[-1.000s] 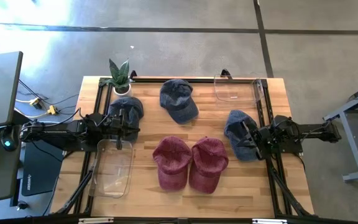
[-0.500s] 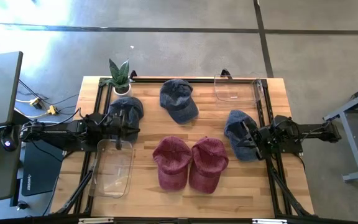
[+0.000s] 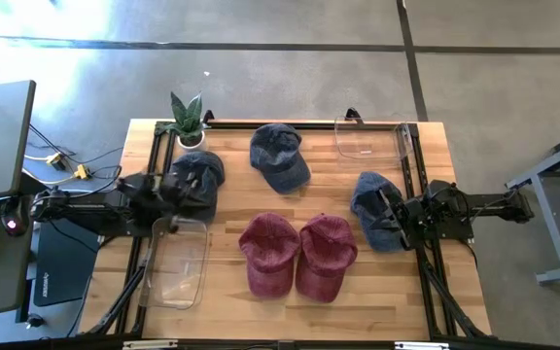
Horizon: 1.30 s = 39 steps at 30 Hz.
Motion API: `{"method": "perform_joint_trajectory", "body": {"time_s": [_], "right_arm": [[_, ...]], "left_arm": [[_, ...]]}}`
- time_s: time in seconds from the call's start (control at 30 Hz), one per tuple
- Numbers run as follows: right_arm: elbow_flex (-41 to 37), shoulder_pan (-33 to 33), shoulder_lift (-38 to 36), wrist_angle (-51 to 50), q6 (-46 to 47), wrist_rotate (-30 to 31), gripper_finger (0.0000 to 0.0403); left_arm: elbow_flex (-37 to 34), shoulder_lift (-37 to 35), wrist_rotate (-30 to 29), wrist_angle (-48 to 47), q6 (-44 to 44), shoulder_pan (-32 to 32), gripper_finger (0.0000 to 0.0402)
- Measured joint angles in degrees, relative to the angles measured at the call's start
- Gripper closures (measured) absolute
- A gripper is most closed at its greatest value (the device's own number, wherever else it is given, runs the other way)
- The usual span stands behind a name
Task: Pick & Place hat
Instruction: Put the left red cap into the bottom transparent bin
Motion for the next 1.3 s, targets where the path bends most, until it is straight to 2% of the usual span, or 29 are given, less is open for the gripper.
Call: {"method": "perform_joint_trajectory", "body": {"time_s": [0.1,0.17,0.27,0.5,0.73,0.87,1.07,1.17,1.23,1.3], "right_arm": [[0.02,0.0,0.0,0.0,-0.02,-0.01,0.0391],[0.01,-0.01,0.0,0.0,-0.01,-0.01,0.0391],[0.02,-0.01,0.01,0.0,-0.02,-0.01,0.0391],[0.0,-0.01,0.0,-0.13,-0.02,-0.01,0.0391],[0.0,0.0,0.0,-0.21,0.0,-0.01,0.0391],[0.01,-0.02,0.02,-0.33,-0.02,-0.01,0.0391],[0.0,-0.01,0.07,-0.42,-0.02,-0.01,0.0391],[0.0,-0.01,0.09,-0.42,-0.02,-0.01,0.0391],[0.01,-0.01,0.29,-0.42,-0.02,-0.01,0.0391],[0.02,-0.02,0.3,-0.45,-0.02,-0.01,0.0391]], "left_arm": [[0.41,1.44,5.02,8.31,0.77,-0.02,0.0387],[2.69,2.78,4.58,5.96,2.87,-0.02,0.0387],[7.53,7.82,0.3,2.38,8.28,-0.02,0.0387],[18.83,29.16,-7.01,-5.13,13.05,0.0,0.0387],[32.17,52.39,-8.34,-15.56,17.43,0.0,0.0377],[41.46,63.99,-8.33,-22.13,18.2,-0.41,0.0324],[58.22,79.1,-8.34,-40.4,18.07,-1.44,0.02],[67.39,85.89,-12.77,-54.35,18.06,-2.95,0.0149],[72.74,90.43,-17.49,-59.64,18.21,-4.45,0.013],[76.06,94.16,-19.62,-63.55,19.59,-6.02,0.0122]]}}
